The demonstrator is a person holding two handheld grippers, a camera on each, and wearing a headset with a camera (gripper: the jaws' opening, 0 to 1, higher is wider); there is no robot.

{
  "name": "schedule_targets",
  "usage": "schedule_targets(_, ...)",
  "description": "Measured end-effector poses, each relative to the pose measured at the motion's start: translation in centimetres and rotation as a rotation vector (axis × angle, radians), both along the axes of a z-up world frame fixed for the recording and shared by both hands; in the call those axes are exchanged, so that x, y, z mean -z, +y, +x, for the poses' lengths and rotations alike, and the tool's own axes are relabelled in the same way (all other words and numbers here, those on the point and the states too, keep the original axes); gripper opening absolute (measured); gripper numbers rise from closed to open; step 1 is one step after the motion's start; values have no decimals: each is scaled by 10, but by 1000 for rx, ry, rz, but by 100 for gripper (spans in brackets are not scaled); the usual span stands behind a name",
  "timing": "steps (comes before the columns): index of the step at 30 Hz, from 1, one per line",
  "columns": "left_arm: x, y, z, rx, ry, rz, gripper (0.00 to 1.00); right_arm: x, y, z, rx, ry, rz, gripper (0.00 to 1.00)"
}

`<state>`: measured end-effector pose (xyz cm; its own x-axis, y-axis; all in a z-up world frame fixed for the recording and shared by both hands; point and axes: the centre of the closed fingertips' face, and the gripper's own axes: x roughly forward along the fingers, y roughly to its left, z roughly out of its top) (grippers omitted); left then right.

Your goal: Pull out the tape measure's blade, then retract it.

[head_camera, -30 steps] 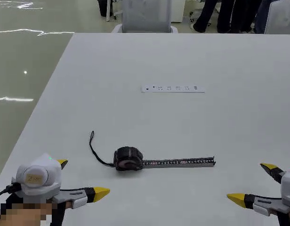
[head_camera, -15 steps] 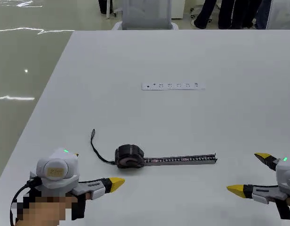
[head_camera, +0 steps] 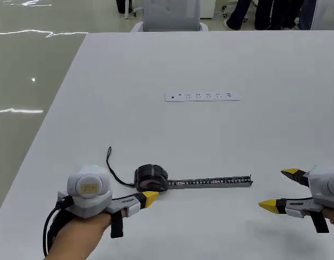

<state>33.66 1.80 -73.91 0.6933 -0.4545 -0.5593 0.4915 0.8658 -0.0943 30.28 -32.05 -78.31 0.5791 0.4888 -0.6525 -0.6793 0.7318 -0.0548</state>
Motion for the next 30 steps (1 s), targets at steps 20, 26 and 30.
schedule_targets(20, 13, -21, 17, -59, 9, -11, 99, 14, 14, 23, -330, 70, -185, 56)
schedule_targets(26, 18, -29, 21, -80, 6, -15, 99, 23, 23, 21, -535, 141, -300, 50)
schedule_targets(30, 21, -30, 20, -92, 21, -27, 99, 21, 27, 30, -597, 152, -340, 48)
